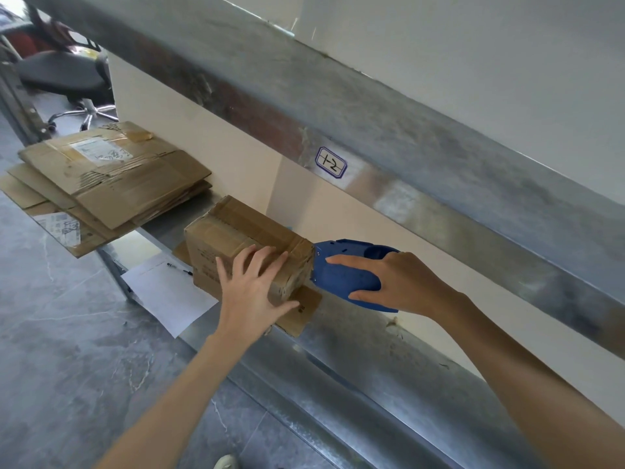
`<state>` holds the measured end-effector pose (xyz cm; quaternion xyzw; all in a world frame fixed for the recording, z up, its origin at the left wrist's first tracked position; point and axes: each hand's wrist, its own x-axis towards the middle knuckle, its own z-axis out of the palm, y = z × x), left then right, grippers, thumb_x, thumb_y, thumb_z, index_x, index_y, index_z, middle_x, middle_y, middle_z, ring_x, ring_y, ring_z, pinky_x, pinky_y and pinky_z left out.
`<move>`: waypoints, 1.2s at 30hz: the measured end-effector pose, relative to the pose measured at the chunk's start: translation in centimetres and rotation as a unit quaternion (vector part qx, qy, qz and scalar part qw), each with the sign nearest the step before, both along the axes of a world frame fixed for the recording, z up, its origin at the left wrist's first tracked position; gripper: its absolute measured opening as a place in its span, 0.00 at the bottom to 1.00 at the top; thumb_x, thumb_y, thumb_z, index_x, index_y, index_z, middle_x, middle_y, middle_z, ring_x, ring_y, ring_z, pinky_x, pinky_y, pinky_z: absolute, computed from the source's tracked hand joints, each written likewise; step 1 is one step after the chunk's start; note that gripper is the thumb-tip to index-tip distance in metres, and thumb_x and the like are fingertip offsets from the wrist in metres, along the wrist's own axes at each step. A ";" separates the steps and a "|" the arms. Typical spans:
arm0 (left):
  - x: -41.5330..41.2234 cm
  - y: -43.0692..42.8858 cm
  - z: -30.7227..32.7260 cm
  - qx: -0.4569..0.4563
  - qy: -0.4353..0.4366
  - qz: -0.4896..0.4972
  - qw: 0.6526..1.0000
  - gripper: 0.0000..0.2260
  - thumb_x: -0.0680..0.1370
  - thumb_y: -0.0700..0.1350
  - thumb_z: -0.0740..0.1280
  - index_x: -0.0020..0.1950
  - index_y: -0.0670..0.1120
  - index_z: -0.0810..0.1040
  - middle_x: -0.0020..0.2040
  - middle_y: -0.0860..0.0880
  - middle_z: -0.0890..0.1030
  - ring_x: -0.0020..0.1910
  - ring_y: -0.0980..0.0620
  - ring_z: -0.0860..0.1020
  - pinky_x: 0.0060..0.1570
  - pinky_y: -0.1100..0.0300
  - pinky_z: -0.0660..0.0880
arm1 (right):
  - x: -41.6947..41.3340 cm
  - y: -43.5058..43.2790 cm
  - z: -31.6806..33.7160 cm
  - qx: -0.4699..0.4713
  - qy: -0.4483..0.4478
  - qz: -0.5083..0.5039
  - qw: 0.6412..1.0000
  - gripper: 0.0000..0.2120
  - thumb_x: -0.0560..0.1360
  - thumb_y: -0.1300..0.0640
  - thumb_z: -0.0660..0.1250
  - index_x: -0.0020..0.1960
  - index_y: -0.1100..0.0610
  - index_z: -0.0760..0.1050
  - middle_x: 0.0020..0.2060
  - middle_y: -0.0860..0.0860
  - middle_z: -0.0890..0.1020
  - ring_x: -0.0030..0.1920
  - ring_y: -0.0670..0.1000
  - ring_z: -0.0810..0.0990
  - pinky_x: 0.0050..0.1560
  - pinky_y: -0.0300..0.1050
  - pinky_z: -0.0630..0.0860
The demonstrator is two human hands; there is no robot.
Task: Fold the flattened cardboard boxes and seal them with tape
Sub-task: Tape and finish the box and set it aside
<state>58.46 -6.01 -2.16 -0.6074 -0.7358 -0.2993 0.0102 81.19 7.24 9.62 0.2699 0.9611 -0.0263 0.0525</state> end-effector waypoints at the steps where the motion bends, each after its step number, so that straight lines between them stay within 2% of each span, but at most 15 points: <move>1: 0.5 0.2 -0.1 0.001 -0.014 0.012 1.000 0.36 0.63 0.57 0.81 0.69 0.51 0.77 0.67 0.48 0.75 0.70 0.42 0.67 0.67 0.23 0.57 | 0.0 0.0 0.2 0.001 0.005 0.002 1.000 0.30 0.77 0.38 0.64 0.75 0.28 0.54 0.35 0.47 0.82 0.27 0.45 0.70 0.31 0.36 0.71; 3: 0.7 0.2 -0.3 0.016 -0.034 0.015 0.999 0.32 0.65 0.50 0.80 0.68 0.50 0.78 0.66 0.48 0.76 0.71 0.42 0.67 0.68 0.24 0.58 | 0.0 -0.1 0.5 -0.005 0.017 0.003 1.000 0.30 0.77 0.38 0.65 0.74 0.28 0.56 0.34 0.46 0.80 0.27 0.44 0.70 0.29 0.33 0.66; 6: -1.2 -0.3 -0.4 0.040 -0.052 -0.037 0.997 0.29 0.67 0.49 0.78 0.68 0.51 0.78 0.66 0.50 0.75 0.72 0.45 0.66 0.68 0.25 0.57 | -0.1 -0.6 1.0 -0.028 0.020 0.012 0.999 0.30 0.77 0.38 0.64 0.72 0.23 0.52 0.40 0.48 0.83 0.32 0.47 0.75 0.36 0.39 0.75; 9: -4.2 -0.9 -0.2 0.024 -0.069 -0.127 0.989 0.29 0.69 0.51 0.75 0.69 0.51 0.77 0.68 0.52 0.74 0.74 0.49 0.63 0.70 0.27 0.57 | -0.7 -1.5 1.3 -0.057 0.018 0.018 0.998 0.31 0.76 0.38 0.64 0.71 0.22 0.50 0.51 0.46 0.84 0.40 0.48 0.78 0.44 0.41 0.77; 11: -5.8 -1.1 -0.2 0.001 -0.083 -0.180 0.980 0.30 0.68 0.46 0.78 0.71 0.51 0.76 0.71 0.52 0.72 0.76 0.51 0.61 0.72 0.33 0.59 | -1.3 -2.0 1.4 -0.066 0.016 0.026 0.997 0.31 0.76 0.39 0.65 0.72 0.23 0.51 0.53 0.44 0.83 0.40 0.46 0.77 0.42 0.37 0.73; 13: -6.8 -0.9 -0.1 -0.011 -0.094 -0.207 0.974 0.33 0.68 0.43 0.80 0.72 0.52 0.74 0.74 0.52 0.69 0.78 0.51 0.59 0.74 0.40 0.62 | -1.9 -2.5 1.4 -0.056 0.013 0.038 0.998 0.31 0.76 0.39 0.65 0.72 0.23 0.52 0.51 0.44 0.83 0.37 0.44 0.73 0.39 0.34 0.68; 16: -7.6 -0.4 0.0 -0.012 -0.096 -0.221 0.971 0.35 0.68 0.43 0.81 0.73 0.54 0.72 0.76 0.54 0.66 0.80 0.52 0.55 0.75 0.47 0.60 | -2.5 -2.5 1.7 -0.068 0.011 0.032 0.997 0.31 0.77 0.40 0.65 0.73 0.25 0.53 0.53 0.44 0.83 0.41 0.46 0.78 0.44 0.41 0.75; 18: -7.9 -0.2 -0.1 -0.012 -0.092 -0.226 0.970 0.36 0.68 0.45 0.81 0.73 0.53 0.72 0.76 0.54 0.67 0.80 0.53 0.52 0.76 0.49 0.58 | -2.7 -2.4 1.7 -0.086 0.015 0.022 0.996 0.30 0.76 0.41 0.66 0.72 0.25 0.56 0.49 0.45 0.84 0.38 0.47 0.78 0.42 0.40 0.76; 20: -8.1 -0.1 -0.3 -0.011 -0.094 -0.230 0.969 0.36 0.68 0.45 0.82 0.73 0.53 0.72 0.75 0.54 0.67 0.81 0.55 0.50 0.76 0.51 0.56 | -2.8 -2.4 1.6 -0.102 0.018 0.016 0.994 0.30 0.76 0.41 0.67 0.72 0.25 0.57 0.41 0.48 0.84 0.33 0.48 0.76 0.37 0.36 0.73; 23: -8.2 -0.2 -0.5 -0.008 -0.100 -0.227 0.969 0.36 0.67 0.43 0.81 0.73 0.53 0.72 0.75 0.55 0.67 0.80 0.54 0.52 0.76 0.52 0.55 | -2.5 -2.1 1.5 -0.121 0.027 0.012 0.992 0.30 0.75 0.42 0.69 0.70 0.24 0.59 0.30 0.50 0.78 0.29 0.51 0.73 0.33 0.36 0.70; 27: -8.0 -0.2 -0.6 -0.010 -0.105 -0.223 0.969 0.35 0.67 0.41 0.80 0.72 0.52 0.73 0.74 0.53 0.69 0.79 0.52 0.57 0.76 0.52 0.57 | -2.2 -1.6 1.4 -0.148 0.039 0.005 0.988 0.31 0.75 0.43 0.69 0.69 0.21 0.58 0.30 0.54 0.76 0.28 0.54 0.68 0.30 0.39 0.69; 30: -8.1 -0.4 -0.7 -0.006 -0.111 -0.219 0.969 0.34 0.67 0.41 0.79 0.72 0.51 0.74 0.73 0.53 0.70 0.78 0.52 0.58 0.75 0.51 0.59 | -1.8 -0.8 1.5 -0.125 0.036 0.005 0.992 0.31 0.75 0.44 0.70 0.70 0.23 0.60 0.34 0.49 0.80 0.28 0.45 0.71 0.30 0.32 0.68; 33: -8.1 -0.3 -0.8 -0.005 -0.124 -0.215 0.969 0.34 0.67 0.41 0.79 0.72 0.53 0.74 0.73 0.55 0.70 0.78 0.54 0.58 0.74 0.53 0.59 | -0.4 0.2 1.8 -0.105 0.040 -0.012 0.994 0.31 0.75 0.48 0.72 0.72 0.30 0.63 0.46 0.48 0.85 0.38 0.28 0.74 0.35 0.24 0.68; 36: -8.2 -0.2 -0.8 -0.004 -0.121 -0.214 0.969 0.34 0.67 0.41 0.80 0.72 0.53 0.74 0.72 0.55 0.70 0.78 0.54 0.59 0.74 0.53 0.59 | -0.3 0.4 1.6 -0.099 0.035 -0.024 0.994 0.31 0.75 0.47 0.71 0.72 0.29 0.63 0.52 0.45 0.84 0.42 0.24 0.72 0.39 0.22 0.67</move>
